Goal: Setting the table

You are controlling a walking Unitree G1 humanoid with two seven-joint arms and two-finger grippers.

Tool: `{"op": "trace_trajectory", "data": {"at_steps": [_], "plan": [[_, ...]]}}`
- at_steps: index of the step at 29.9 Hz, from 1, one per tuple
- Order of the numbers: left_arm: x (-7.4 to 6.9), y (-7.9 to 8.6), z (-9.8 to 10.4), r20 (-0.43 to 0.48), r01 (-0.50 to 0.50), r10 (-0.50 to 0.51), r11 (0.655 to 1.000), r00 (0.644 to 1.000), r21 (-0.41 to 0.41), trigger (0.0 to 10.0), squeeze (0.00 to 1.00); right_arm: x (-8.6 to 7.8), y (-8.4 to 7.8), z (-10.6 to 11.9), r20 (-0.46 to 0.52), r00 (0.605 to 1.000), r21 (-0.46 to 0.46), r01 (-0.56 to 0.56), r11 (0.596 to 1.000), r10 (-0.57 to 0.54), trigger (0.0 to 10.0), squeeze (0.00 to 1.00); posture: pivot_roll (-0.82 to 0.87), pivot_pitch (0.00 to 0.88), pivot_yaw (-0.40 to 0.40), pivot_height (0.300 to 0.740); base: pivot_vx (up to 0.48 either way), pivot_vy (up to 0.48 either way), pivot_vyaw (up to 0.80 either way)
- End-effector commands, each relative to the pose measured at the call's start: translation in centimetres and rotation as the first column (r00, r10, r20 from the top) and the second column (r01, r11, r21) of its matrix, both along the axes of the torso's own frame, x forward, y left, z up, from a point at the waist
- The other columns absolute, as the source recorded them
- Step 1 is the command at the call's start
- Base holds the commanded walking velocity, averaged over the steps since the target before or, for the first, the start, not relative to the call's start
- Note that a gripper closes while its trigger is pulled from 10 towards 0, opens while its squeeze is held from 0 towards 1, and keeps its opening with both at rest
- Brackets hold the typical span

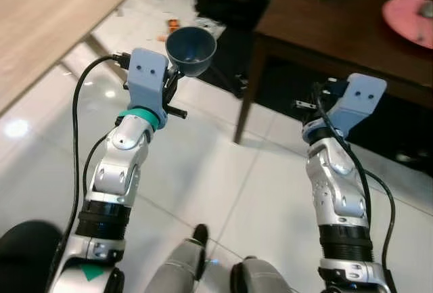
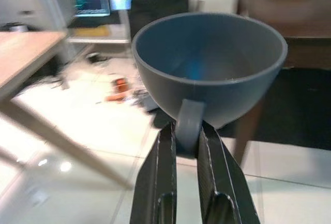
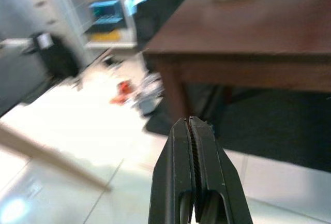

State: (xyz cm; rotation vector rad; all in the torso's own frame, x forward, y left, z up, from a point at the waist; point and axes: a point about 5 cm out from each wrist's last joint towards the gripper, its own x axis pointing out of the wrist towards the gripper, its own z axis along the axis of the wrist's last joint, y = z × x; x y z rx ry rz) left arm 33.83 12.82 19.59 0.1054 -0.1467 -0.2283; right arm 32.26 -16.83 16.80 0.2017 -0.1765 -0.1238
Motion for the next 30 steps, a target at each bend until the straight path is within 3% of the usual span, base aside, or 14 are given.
{"op": "trace_trajectory", "data": {"at_steps": [1,7,16,22,24,30], "plan": [[-0.1,0.0,-0.6,-0.022,-0.004,0.005,1.000,1.000,0.011,10.0,0.00,-0.1,-0.2,-0.5,-0.021,1.000,0.006,0.006,1.000,-0.006,10.0,0.00,0.11,0.115,0.065,0.740,0.000,0.000,0.80],[0.0,0.0,-0.7,-0.027,-0.013,0.014,1.000,1.000,0.019,10.0,0.00,-0.2,-0.2,-0.5,-0.020,1.000,0.009,0.005,1.000,-0.005,10.0,0.00,0.11,0.121,0.066,0.740,0.000,0.000,0.80],[0.5,0.7,-1.0,-0.059,-0.099,0.105,0.990,0.993,0.096,10.0,0.00,-0.2,-0.1,-0.4,-0.010,1.000,0.018,-0.002,1.000,0.002,10.0,0.00,0.11,0.126,0.067,0.740,0.000,0.000,0.80],[0.7,1.3,-0.2,-0.008,-0.124,0.126,0.984,0.992,0.128,10.0,0.00,-0.3,-0.1,-0.1,0.002,1.000,0.023,-0.002,1.000,0.002,10.0,0.00,0.12,0.130,0.067,0.740,0.000,0.000,0.80],[1.1,2.5,0.9,0.051,-0.204,0.199,0.966,0.979,0.161,10.0,0.00,-0.2,-0.2,0.4,0.020,1.000,0.027,-0.003,1.000,0.002,10.0,0.00,0.12,0.131,0.065,0.740,0.000,0.000,0.80],[1.5,4.1,2.1,0.130,-0.323,0.302,0.927,0.945,0.194,10.0,0.00,-0.1,-0.6,1.8,0.073,0.997,0.030,0.008,1.000,-0.010,10.0,0.00,0.13,0.131,0.062,0.740,0.000,0.000,0.80]]}}
